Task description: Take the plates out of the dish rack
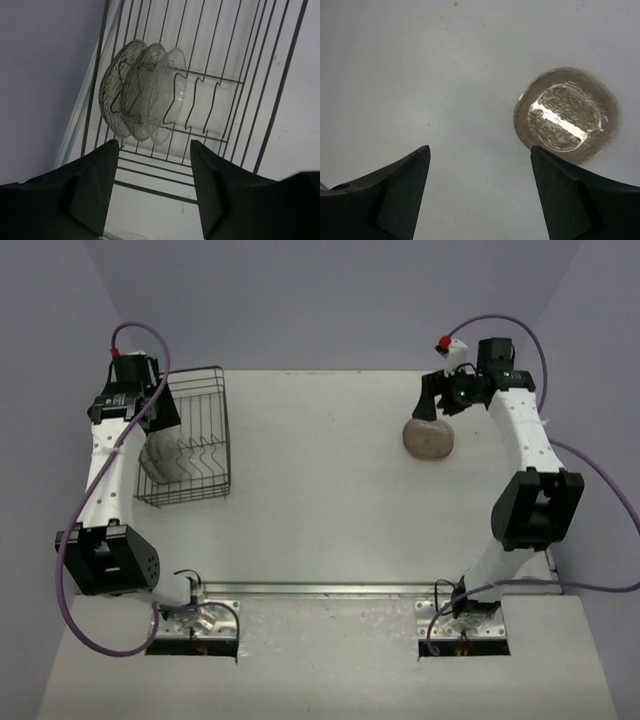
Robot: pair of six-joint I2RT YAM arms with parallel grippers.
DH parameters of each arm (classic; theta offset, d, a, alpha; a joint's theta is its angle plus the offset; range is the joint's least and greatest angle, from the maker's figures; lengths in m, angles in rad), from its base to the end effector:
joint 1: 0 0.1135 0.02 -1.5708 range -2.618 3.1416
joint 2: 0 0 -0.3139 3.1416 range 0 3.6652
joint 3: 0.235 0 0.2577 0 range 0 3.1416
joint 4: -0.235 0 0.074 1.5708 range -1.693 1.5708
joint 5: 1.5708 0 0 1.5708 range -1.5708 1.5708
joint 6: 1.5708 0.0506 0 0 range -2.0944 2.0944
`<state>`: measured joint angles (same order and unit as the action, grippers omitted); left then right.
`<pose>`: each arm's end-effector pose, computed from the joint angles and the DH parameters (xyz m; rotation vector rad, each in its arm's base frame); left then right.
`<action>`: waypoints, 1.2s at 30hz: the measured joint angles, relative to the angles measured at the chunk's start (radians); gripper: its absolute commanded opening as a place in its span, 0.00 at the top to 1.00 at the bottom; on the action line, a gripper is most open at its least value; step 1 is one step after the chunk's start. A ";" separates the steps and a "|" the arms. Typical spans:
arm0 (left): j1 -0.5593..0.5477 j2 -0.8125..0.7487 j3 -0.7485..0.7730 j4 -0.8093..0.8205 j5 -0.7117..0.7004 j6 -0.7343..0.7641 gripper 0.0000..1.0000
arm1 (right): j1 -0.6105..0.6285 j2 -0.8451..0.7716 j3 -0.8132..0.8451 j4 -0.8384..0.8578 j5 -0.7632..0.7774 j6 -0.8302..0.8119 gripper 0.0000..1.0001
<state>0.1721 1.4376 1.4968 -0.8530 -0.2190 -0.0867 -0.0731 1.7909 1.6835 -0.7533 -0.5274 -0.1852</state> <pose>0.3050 0.0642 0.4114 -0.4095 2.3247 0.3002 0.4216 -0.0053 0.3634 -0.3632 2.3121 0.5123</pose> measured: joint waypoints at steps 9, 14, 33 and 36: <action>0.005 0.220 0.011 -0.001 -0.091 0.020 0.58 | 0.111 -0.221 -0.461 0.130 -0.010 0.151 0.18; 0.005 0.277 0.010 0.010 -0.121 0.029 0.59 | 0.108 -0.245 -0.519 0.171 -0.007 0.167 0.19; 0.004 0.352 0.009 0.070 -0.253 0.081 1.00 | 0.108 -0.290 -0.544 0.207 -0.016 0.167 0.20; -0.006 0.340 0.010 0.072 -0.279 0.109 1.00 | 0.108 -0.292 -0.544 0.207 -0.024 0.167 0.20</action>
<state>0.1662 1.7776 1.5066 -0.7807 -0.4978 0.0225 0.0345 1.4990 1.1393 -0.5465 -0.5510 -0.0181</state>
